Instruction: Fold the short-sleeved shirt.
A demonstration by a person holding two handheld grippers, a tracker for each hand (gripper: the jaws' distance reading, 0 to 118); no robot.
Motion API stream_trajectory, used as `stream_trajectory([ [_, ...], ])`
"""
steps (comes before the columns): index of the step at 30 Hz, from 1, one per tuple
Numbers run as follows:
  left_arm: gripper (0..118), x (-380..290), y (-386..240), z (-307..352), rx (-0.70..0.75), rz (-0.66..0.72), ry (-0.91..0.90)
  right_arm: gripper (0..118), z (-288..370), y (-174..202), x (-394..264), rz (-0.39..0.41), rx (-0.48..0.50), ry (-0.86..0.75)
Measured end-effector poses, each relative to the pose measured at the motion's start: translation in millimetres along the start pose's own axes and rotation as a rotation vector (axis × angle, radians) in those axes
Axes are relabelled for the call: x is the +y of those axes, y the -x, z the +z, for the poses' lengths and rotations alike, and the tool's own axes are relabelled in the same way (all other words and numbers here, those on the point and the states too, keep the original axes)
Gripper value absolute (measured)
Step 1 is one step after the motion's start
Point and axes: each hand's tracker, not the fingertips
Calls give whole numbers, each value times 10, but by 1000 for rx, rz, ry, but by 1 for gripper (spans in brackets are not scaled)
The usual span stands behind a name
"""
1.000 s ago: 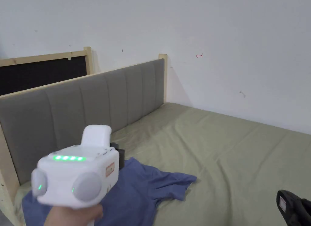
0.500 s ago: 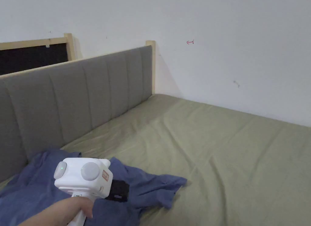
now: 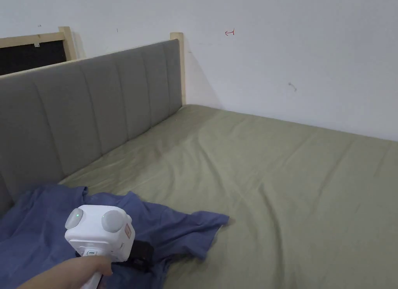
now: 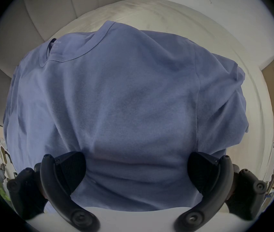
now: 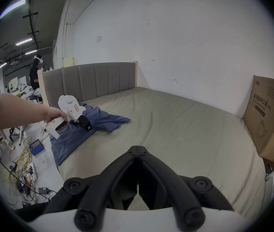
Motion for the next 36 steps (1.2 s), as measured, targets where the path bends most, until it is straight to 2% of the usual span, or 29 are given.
stream_trajectory([
  [3, 111, -97, -67, 119, 11, 6, -61, 0, 12, -17, -7, -15, -2, -6],
  [5, 90, -154, -96, 215, -7, -15, -104, 0, 41, -43, -14, -26, -5, -7],
  [6, 74, -163, -103, 266, -8, -24, -109, 0, 56, -53, -12, -31, -8, -7],
  [8, 12, -120, -62, 338, 0, -46, -116, 0, 91, -86, -14, -44, -18, -8],
  [9, 0, -95, -52, 375, 43, -66, -108, 0, 108, -103, -13, -50, -24, -8],
  [10, 0, -122, -20, 429, 47, -55, -113, 0, 126, -122, -13, -57, -33, -8],
  [12, 0, -129, 74, 569, -37, -14, -100, 0, 181, -159, 1, -76, -46, -10],
  [17, 0, -164, 325, 1401, -60, 54, -245, 0, 441, -266, 88, -96, -72, -60],
  [22, 0, -218, 379, 2579, -42, -11, -418, 0, 707, -363, 145, -114, -100, -125],
  [24, 0, -331, 188, 3141, -89, -45, -510, 0, 816, -399, 151, -129, -109, -152],
  [29, 0, -451, -592, 4325, -179, -251, -717, 0, 1123, -535, 137, -168, -140, -211],
  [30, 0, -472, -770, 4470, -211, -266, -734, 0, 1180, -564, 131, -176, -148, -220],
  [33, 0, -471, -1399, 4746, -482, -275, -700, 0, 1411, -697, 96, -213, -184, -251],
  [36, 0, -534, -2151, 4735, -568, -353, -686, 0, 1638, -851, 49, -246, -230, -280],
])
